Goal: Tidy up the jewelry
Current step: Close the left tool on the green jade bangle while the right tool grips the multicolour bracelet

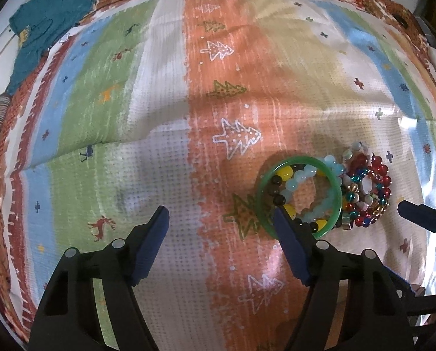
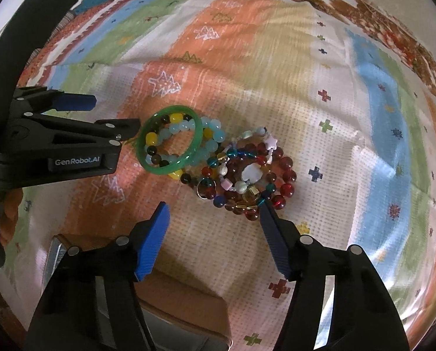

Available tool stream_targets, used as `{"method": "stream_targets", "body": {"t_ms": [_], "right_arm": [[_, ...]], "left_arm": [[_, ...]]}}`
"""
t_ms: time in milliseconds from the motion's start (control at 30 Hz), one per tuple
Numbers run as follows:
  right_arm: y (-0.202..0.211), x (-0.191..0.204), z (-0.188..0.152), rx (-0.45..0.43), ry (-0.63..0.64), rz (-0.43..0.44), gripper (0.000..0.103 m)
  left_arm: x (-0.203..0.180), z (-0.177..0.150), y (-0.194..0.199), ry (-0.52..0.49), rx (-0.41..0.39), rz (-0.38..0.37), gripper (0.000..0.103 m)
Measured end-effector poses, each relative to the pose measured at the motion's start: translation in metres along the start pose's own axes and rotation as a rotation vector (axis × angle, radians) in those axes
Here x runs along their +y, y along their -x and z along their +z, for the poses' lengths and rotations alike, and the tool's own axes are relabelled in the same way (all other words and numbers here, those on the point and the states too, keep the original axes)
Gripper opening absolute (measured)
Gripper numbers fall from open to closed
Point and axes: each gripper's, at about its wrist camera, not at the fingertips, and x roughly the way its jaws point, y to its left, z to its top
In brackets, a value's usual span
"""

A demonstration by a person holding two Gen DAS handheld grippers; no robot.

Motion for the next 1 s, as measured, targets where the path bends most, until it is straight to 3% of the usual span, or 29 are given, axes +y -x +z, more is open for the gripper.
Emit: {"method": "stream_targets", "body": {"t_ms": [267,367,733,1000], "right_arm": [[-0.011,-0.001,-0.001,0.034,0.03,-0.008,0.05],[-0.012,-0.001,-0.001,0.034,0.04,-0.013,0.046],[-0.017,0.0,0.004,0.028,0.098,-0.043,0.044],[-0.025,0.002,0.007,0.039,0.153,-0.082,0.033]], "left_arm": [[0.002,0.002,-0.007,0.007,0.018,-0.003,0.072],[0.001,0.002,-0.012,0.003,0.029,-0.006,0.067],[0.005,0.006,-0.021,0.003,0.037,-0.009,0.066],[0.002,0.009,-0.028,-0.009,0.044,0.001,0.066]]}}
